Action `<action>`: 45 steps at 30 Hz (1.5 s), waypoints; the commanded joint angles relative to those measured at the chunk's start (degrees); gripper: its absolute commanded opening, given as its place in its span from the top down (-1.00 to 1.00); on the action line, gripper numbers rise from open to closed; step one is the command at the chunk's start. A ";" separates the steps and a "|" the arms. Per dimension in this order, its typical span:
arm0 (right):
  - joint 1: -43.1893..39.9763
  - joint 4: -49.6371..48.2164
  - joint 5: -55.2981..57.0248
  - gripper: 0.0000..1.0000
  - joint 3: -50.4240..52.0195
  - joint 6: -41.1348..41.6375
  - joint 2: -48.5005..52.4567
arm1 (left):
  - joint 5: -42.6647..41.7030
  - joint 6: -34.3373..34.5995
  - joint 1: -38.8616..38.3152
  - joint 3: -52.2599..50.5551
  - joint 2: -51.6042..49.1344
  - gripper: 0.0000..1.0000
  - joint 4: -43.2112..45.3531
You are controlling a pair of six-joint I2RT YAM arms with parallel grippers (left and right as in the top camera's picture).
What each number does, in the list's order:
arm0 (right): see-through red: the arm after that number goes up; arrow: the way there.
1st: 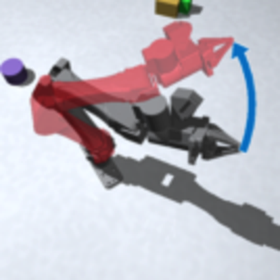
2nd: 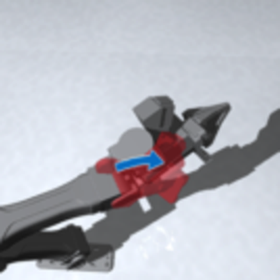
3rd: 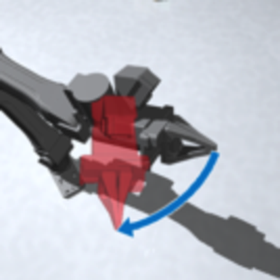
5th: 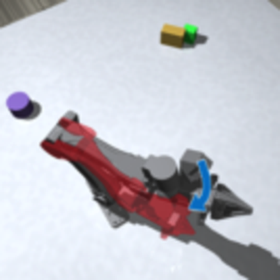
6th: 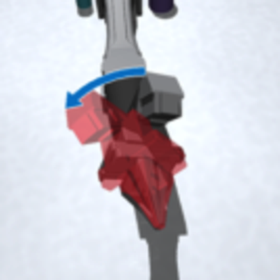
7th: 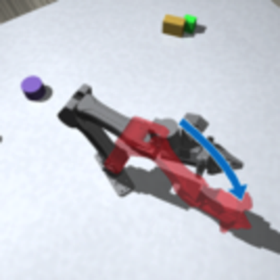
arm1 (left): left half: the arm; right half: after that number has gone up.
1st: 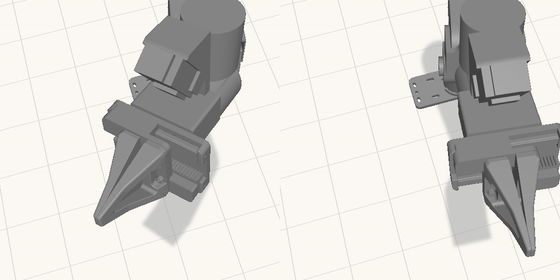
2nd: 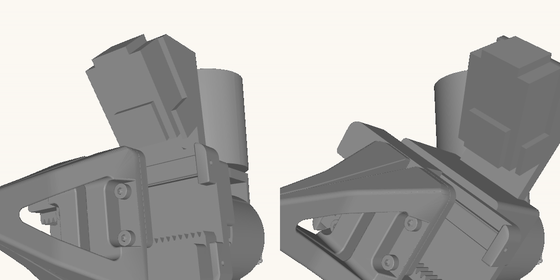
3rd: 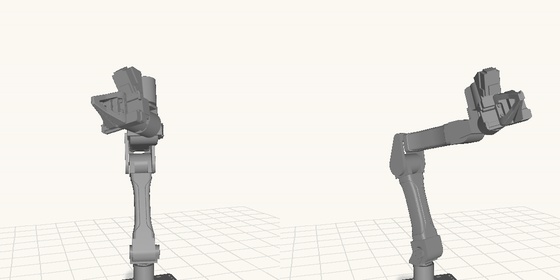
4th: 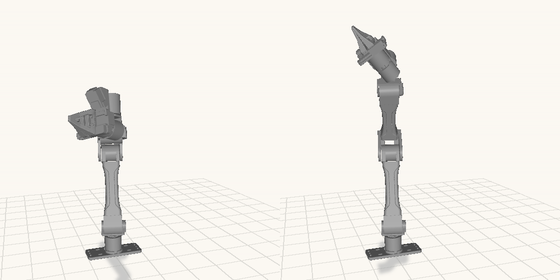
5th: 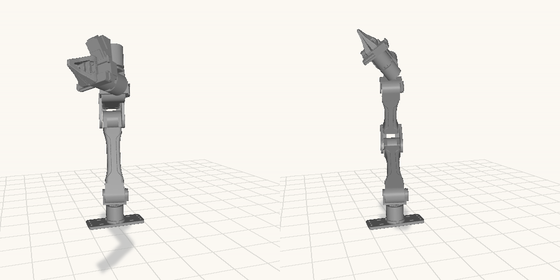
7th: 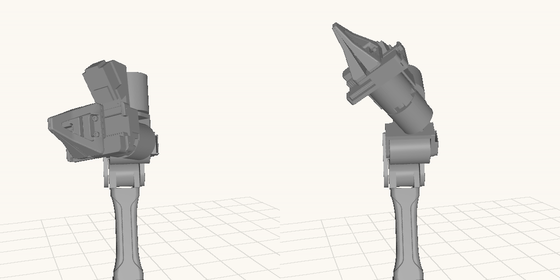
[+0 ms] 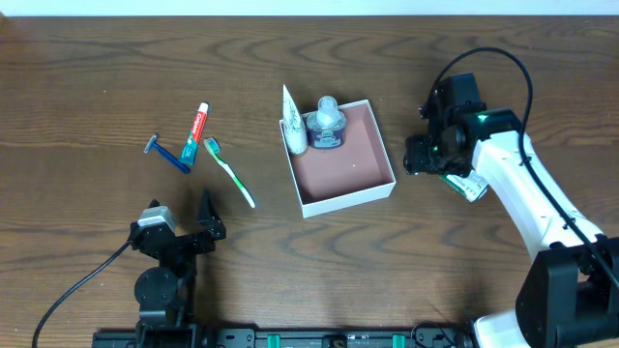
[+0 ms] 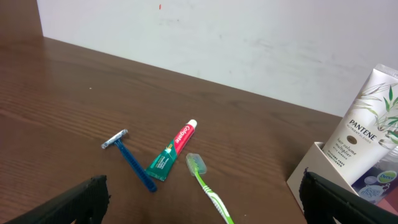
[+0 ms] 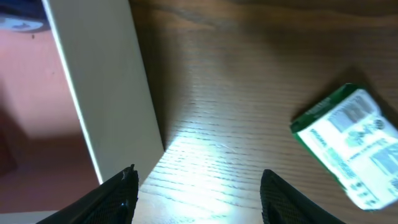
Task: Pack container
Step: 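Move the right gripper to the green soap box and grasp it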
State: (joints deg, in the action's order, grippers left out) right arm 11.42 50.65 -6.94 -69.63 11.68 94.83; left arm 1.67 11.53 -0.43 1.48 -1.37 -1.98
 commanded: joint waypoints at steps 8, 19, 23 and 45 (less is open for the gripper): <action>4.52 -2.89 -2.10 -0.26 3.37 1.64 -0.20 | 0.48 -1.20 -0.02 -1.25 0.02 -0.96 -2.08; 6.56 -2.14 -3.04 -0.26 3.37 2.69 -0.20 | 0.48 -1.20 -0.02 -1.25 0.02 -0.96 -2.08; 8.72 -2.01 -3.54 -0.25 3.37 3.15 -0.20 | 0.48 -1.20 -0.02 -1.25 0.02 -0.96 -2.08; -6.54 -1.88 6.86 -0.62 2.08 5.66 -1.55 | 0.48 -1.20 -0.02 -1.25 0.02 -0.96 -2.08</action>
State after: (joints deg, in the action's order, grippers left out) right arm 7.62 48.27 -5.15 -66.59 16.21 94.74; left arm 1.67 11.53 -0.43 1.48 -1.37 -1.98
